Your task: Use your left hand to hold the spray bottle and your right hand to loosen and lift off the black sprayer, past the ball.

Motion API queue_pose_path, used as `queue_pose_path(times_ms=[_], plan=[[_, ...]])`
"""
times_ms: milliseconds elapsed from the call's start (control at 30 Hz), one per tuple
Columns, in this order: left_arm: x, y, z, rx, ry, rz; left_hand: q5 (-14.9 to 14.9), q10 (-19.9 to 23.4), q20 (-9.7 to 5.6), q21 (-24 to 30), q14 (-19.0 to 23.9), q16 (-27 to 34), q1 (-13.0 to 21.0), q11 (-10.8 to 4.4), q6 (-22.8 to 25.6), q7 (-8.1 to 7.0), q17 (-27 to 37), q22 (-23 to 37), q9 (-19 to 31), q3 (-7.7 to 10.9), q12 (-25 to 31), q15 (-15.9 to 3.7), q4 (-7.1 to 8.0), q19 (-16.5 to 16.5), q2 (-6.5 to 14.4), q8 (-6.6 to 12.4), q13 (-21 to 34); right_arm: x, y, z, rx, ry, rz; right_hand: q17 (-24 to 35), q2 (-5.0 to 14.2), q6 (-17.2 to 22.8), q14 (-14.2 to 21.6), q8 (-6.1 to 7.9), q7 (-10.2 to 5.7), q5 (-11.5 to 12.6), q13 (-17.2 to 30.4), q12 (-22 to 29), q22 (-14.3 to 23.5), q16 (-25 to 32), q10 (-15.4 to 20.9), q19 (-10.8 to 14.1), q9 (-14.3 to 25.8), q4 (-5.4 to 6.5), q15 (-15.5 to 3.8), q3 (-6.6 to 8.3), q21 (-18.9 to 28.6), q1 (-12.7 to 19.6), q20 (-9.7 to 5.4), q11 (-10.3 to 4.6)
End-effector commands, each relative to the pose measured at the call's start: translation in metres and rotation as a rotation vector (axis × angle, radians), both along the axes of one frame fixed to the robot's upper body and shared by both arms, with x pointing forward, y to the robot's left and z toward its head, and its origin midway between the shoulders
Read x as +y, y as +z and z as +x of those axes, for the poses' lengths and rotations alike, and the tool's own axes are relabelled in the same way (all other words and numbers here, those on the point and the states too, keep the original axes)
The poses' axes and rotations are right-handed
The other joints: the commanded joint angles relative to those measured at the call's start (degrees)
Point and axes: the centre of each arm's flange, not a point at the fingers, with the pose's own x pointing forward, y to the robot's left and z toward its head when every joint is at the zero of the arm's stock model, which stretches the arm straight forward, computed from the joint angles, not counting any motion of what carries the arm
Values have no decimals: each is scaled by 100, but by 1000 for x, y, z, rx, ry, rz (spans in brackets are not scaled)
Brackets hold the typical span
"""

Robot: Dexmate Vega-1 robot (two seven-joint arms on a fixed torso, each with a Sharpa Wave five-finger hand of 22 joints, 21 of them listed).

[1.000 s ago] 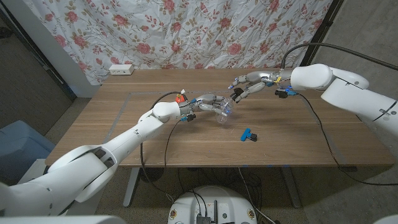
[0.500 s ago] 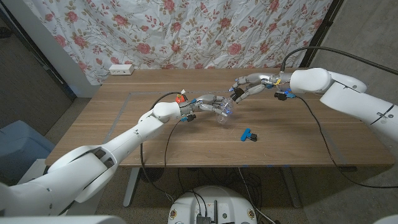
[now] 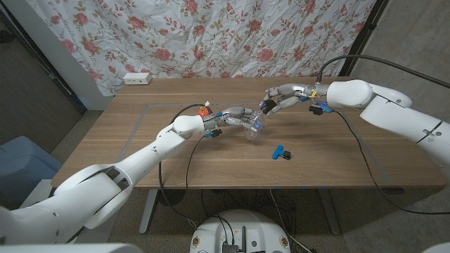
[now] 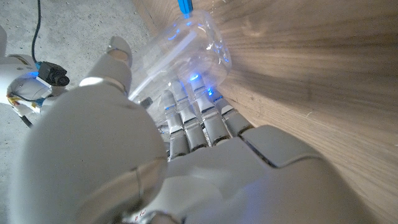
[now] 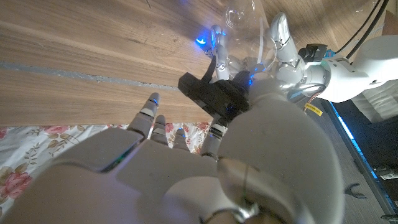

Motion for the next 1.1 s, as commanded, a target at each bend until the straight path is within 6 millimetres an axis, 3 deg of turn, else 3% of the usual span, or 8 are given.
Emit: queue_pose_path(times_ms=[33, 567, 1100], plan=[[-1, 0, 0, 3, -2, 3, 15, 519, -255, -19, 11, -20, -214, -560, 178, -184, 20, 19, 18, 58, 6, -833, 73, 26, 902, 730, 66, 0, -4, -1, -26, -1, 26, 17, 7, 198, 34, 113, -8, 5, 13, 68, 22, 48, 75, 112, 53, -19, -36, 29, 25, -6, 1, -24], [-1, 0, -1, -1, -4, 5, 15, 502, -248, -20, 16, -49, -255, -597, 135, -217, 16, 20, 38, 72, -6, -855, 60, 23, 910, 746, 85, 0, -6, -1, -37, -10, 33, 15, 49, 537, 103, 336, -12, 2, 9, 88, 22, 79, 209, 176, 156, -33, -101, 70, 20, 68, -52, -81], [-2, -2, -2, 2, -7, 6, 16, 552, -267, -21, 27, -46, -202, -465, 216, -141, 33, 20, 23, 79, -4, -789, 0, 24, 875, 788, 82, -1, -8, -4, -52, -19, 44, 25, 105, 987, 167, 637, -8, -12, 4, 111, 22, 113, 382, 264, 297, -24, -145, 102, 21, 120, -132, -153]])
